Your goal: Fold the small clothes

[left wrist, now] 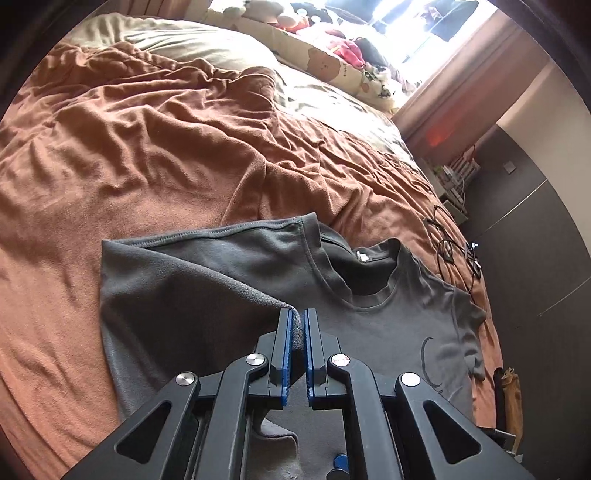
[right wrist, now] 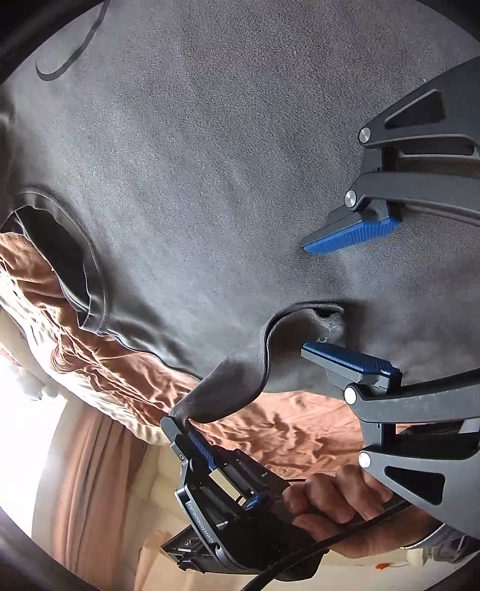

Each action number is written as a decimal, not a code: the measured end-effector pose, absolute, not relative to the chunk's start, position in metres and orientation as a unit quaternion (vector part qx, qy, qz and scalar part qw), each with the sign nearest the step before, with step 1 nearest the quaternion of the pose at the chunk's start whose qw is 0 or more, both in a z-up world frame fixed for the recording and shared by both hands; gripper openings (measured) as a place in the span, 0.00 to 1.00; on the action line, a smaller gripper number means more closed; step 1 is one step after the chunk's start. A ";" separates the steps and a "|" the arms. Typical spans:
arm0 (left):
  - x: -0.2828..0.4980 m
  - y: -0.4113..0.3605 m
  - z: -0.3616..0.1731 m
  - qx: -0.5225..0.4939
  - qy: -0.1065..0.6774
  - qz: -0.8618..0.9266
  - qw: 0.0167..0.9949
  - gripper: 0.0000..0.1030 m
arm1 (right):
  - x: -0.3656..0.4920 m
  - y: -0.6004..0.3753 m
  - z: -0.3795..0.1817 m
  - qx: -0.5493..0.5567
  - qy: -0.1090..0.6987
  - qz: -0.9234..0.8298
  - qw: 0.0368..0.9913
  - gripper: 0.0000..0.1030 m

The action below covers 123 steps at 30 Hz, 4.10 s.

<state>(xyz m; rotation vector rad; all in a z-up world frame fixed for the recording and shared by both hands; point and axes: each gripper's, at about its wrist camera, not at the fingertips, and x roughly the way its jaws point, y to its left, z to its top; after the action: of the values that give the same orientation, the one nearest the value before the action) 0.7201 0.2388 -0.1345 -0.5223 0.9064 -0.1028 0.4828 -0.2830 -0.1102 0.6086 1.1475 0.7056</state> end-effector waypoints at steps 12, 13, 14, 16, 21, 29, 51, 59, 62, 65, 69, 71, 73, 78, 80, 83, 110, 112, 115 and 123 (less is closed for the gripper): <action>0.676 0.292 -0.135 -0.261 0.436 -0.004 0.861 0.52 | 0.480 -0.277 -0.113 0.267 0.514 0.327 0.747 0.47; 0.671 0.297 -0.136 -0.263 0.438 -0.001 0.860 0.52 | 0.482 -0.277 -0.113 0.266 0.513 0.327 0.747 0.47; 0.665 0.302 -0.139 -0.266 0.440 0.005 0.858 0.52 | 0.483 -0.277 -0.113 0.268 0.514 0.328 0.746 0.47; 0.651 0.312 -0.145 -0.274 0.444 0.016 0.853 0.52 | 0.485 -0.277 -0.114 0.272 0.513 0.331 0.744 0.47; 0.620 0.325 -0.163 -0.284 0.461 0.018 0.841 0.51 | 0.487 -0.275 -0.115 0.268 0.513 0.335 0.744 0.47; 0.581 0.314 -0.180 -0.267 0.479 -0.005 0.836 0.51 | 0.476 -0.259 -0.115 0.250 0.525 0.349 0.735 0.47; 0.576 0.259 -0.203 -0.061 0.509 0.040 0.858 0.51 | 0.479 -0.240 -0.125 0.256 0.538 0.348 0.724 0.16; 0.568 0.267 -0.189 -0.064 0.470 0.048 0.879 0.26 | 0.478 -0.241 -0.126 0.264 0.530 0.350 0.726 0.06; 0.568 0.269 -0.187 -0.095 0.467 0.024 0.879 0.21 | 0.473 -0.239 -0.126 0.262 0.532 0.353 0.724 0.06; 0.570 0.262 -0.185 -0.090 0.468 0.007 0.879 0.21 | 0.473 -0.238 -0.126 0.257 0.533 0.351 0.726 0.06; 0.578 0.254 -0.194 -0.072 0.488 0.008 0.870 0.21 | 0.473 -0.238 -0.126 0.258 0.533 0.350 0.725 0.05; 0.582 0.260 -0.199 -0.098 0.491 0.013 0.866 0.21 | 0.472 -0.236 -0.126 0.259 0.535 0.351 0.724 0.04; 0.583 0.270 -0.201 -0.137 0.486 0.013 0.863 0.22 | 0.471 -0.234 -0.127 0.258 0.536 0.351 0.723 0.04; 0.579 0.285 -0.207 -0.204 0.474 0.015 0.856 0.30 | 0.470 -0.230 -0.127 0.256 0.539 0.353 0.721 0.04; 0.580 0.288 -0.211 -0.212 0.479 0.027 0.852 0.30 | 0.468 -0.228 -0.126 0.254 0.539 0.355 0.721 0.04; 0.580 0.293 -0.213 -0.235 0.474 0.028 0.848 0.31 | 0.466 -0.226 -0.124 0.250 0.538 0.356 0.722 0.04; 0.559 0.323 -0.210 -0.273 0.471 0.017 0.838 0.09 | 0.457 -0.229 -0.112 0.220 0.549 0.371 0.716 0.05; 0.558 0.323 -0.206 -0.268 0.471 0.025 0.840 0.09 | 0.465 -0.239 -0.106 0.225 0.539 0.366 0.724 0.18; 0.557 0.325 -0.200 -0.270 0.460 0.020 0.845 0.09 | 0.476 -0.248 -0.098 0.212 0.523 0.349 0.748 0.57; 0.567 0.329 -0.203 -0.287 0.460 0.020 0.840 0.15 | 0.515 -0.243 -0.086 0.202 0.489 0.352 0.772 0.57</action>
<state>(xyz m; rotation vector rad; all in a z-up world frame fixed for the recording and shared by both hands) 0.5673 0.3286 -0.2031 -0.6076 0.9722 0.0429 0.5153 -0.2430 -0.0857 0.4385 1.0593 0.7632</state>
